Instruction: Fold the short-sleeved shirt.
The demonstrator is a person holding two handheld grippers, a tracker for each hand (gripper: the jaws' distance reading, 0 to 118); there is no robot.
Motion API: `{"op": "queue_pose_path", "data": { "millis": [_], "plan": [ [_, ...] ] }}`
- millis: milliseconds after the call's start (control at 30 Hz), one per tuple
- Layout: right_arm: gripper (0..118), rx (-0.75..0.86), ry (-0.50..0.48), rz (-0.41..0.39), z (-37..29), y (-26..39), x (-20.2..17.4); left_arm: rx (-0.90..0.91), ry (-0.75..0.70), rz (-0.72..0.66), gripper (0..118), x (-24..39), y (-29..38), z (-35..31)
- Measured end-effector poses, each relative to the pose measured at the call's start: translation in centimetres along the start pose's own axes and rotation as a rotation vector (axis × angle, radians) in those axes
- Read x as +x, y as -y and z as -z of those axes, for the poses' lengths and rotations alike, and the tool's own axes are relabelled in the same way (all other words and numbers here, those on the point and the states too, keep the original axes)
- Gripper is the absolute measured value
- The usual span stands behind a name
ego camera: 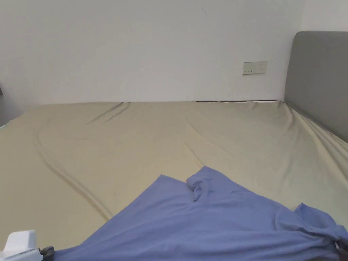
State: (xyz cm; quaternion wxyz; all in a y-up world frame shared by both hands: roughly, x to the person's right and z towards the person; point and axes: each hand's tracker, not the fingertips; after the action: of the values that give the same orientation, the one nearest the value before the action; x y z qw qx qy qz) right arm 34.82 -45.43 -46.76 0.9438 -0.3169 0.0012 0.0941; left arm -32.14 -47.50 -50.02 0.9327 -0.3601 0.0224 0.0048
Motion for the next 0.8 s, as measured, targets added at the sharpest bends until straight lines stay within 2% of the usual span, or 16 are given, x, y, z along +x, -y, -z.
{"op": "queue_pose_path", "data": {
  "millis": [67, 100, 133, 167, 233, 267, 300, 400, 433, 500, 533, 567, 600, 667, 700, 800],
  "plan": [
    [9, -0.04, -0.03, 0.063, 1.7, 1.2, 1.7, -0.037, 0.012, -0.002, 2, -0.4, 0.4, 0.7],
    [12, -0.044, -0.023, 0.086, 1.8, 1.0, 2.1, -0.033, -0.002, -0.005, 11, -0.4, 0.5, 0.5],
    [22, -0.039, -0.017, 0.117, 1.6, 0.8, 2.4, -0.023, -0.029, 0.0, 37, -0.2, 0.4, -0.1],
    [41, -0.014, 0.013, 0.123, 0.5, 1.0, 2.1, 0.026, -0.053, 0.013, 67, -0.3, 0.1, -1.0],
    [89, 0.069, 0.006, 0.157, -1.3, 0.2, 2.6, 0.108, -0.029, -0.012, 112, -0.6, -0.3, -3.1],
    [98, 0.098, -0.024, 0.162, -2.2, -0.3, 2.7, 0.141, -0.01, -0.019, 114, 0.0, -0.6, -5.0],
    [98, 0.142, -0.024, 0.144, -4.8, -0.7, 0.7, 0.178, 0.012, -0.021, 114, 0.1, -0.8, -6.5],
    [92, 0.263, -0.005, 0.1, -8.4, -2.1, -1.5, 0.254, 0.04, 0.0, 99, 1.0, -0.2, -11.3],
    [75, 0.308, -0.033, 0.083, -9.8, -2.4, -3.4, 0.293, 0.06, -0.005, 73, 1.1, 0.3, -12.5],
    [14, 0.347, -0.085, 0.063, -11.1, -2.9, -5.3, 0.31, 0.083, 0.006, 13, 1.1, 1.7, -13.9],
    [0, 0.362, -0.09, 0.05, -11.4, -3.2, -6.3, 0.311, 0.075, 0.009, 0, 1.4, 2.1, -14.5],
    [0, 0.347, -0.072, 0.056, -11.6, -3.2, -7.7, 0.309, 0.067, 0.012, 0, 1.4, 2.7, -14.7],
    [0, 0.437, -0.094, -0.027, -12.2, -4.0, -8.6, 0.301, 0.069, 0.015, 0, 1.2, 3.2, -14.7],
    [0, 0.314, -0.206, 0.03, -11.6, -4.0, -10.2, 0.275, 0.104, 0.034, 0, 1.2, 3.7, -14.1],
    [0, 0.38, -0.204, -0.028, -11.4, -4.7, -11.2, 0.269, 0.09, 0.041, 0, 1.3, 4.0, -13.3],
    [0, 0.329, -0.266, -0.016, -10.5, -5.2, -13.4, 0.221, 0.064, 0.03, 0, 0.8, 3.8, -10.3]
  ]
}}
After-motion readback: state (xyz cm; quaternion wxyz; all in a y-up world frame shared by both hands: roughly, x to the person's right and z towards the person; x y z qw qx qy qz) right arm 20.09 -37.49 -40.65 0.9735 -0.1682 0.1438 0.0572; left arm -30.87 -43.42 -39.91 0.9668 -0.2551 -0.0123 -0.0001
